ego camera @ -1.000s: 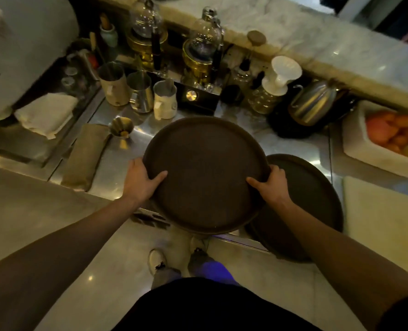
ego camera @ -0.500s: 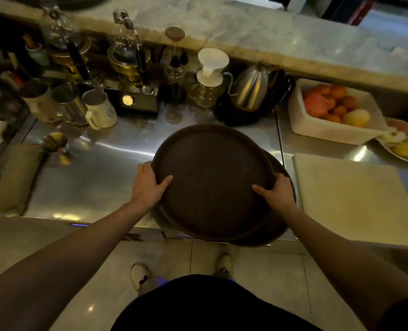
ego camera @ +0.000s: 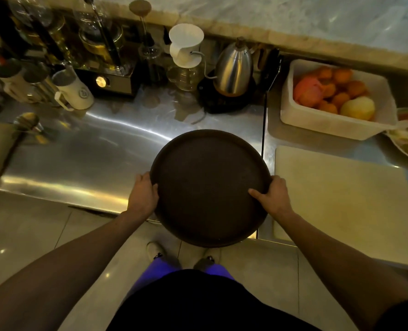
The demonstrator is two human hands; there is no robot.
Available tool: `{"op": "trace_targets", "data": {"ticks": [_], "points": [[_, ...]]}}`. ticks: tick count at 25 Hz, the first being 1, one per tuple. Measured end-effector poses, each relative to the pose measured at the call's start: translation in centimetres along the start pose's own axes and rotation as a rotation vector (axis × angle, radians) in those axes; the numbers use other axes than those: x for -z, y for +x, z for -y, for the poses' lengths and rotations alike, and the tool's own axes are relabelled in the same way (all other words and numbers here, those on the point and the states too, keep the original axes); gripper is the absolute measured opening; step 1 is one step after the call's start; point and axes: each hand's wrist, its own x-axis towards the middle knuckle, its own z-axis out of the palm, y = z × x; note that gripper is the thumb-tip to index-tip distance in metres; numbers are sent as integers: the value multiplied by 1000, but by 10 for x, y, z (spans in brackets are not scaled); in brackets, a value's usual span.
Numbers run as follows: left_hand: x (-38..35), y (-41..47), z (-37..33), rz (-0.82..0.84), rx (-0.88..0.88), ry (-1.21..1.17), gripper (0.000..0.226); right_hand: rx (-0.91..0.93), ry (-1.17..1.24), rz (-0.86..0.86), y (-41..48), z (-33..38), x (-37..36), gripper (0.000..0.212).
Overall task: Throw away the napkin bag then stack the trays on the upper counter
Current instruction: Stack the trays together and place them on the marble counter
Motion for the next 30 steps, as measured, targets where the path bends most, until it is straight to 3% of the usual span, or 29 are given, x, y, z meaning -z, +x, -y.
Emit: {"op": "trace_targets", "data": {"ticks": [21, 30], "points": [[-13, 10, 1, -11, 38, 155, 32, 11, -99, -4, 16, -3, -20, 72], [-18, 15, 11, -25, -4, 103, 28, 29, -74, -34, 16, -9, -25, 68]]}}
